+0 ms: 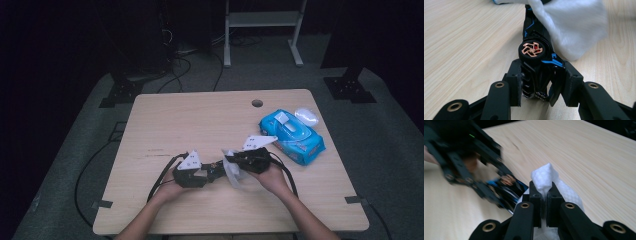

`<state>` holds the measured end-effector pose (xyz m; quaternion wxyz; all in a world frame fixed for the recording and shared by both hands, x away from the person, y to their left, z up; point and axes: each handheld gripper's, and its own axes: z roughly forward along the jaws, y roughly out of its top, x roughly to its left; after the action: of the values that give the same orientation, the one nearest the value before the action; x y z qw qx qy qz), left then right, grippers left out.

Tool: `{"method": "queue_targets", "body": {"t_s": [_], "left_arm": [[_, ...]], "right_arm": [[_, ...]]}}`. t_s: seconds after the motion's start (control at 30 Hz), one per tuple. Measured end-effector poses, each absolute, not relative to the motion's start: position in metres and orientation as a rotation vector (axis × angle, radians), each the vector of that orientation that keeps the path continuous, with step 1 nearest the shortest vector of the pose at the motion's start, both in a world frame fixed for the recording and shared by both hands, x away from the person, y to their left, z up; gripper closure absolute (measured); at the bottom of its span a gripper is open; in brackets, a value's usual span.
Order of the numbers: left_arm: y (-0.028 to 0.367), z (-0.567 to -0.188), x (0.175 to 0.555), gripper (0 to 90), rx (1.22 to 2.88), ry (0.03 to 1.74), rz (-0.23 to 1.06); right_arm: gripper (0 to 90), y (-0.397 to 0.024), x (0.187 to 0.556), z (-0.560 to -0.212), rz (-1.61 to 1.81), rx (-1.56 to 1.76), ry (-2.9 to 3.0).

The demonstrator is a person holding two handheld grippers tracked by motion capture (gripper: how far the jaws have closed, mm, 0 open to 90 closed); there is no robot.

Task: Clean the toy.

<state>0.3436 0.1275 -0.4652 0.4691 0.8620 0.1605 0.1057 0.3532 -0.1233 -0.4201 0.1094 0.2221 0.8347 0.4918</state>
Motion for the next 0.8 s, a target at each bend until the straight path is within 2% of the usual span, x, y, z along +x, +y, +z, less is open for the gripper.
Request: {"method": "queue_targets", "body": {"t_s": [0.23, 0.4, 0.8], "left_arm": [[0.127, -0.465, 0.343, 58.3, 2.113, 0.391, 0.264], [0.127, -0.466, 0.343, 58.4, 2.106, 0.398, 0.259], [0.128, -0.465, 0.344, 58.3, 2.11, 0.397, 0.256]], "right_arm": [[85.0, -0.085, 0.349, -0.42, 1.492, 0.556, 2.525], [85.0, -0.076, 0.349, -0.427, 1.439, 0.526, 2.552], [85.0, -0.126, 0.361, -0.428, 1.347, 0.653, 2.459]]}}
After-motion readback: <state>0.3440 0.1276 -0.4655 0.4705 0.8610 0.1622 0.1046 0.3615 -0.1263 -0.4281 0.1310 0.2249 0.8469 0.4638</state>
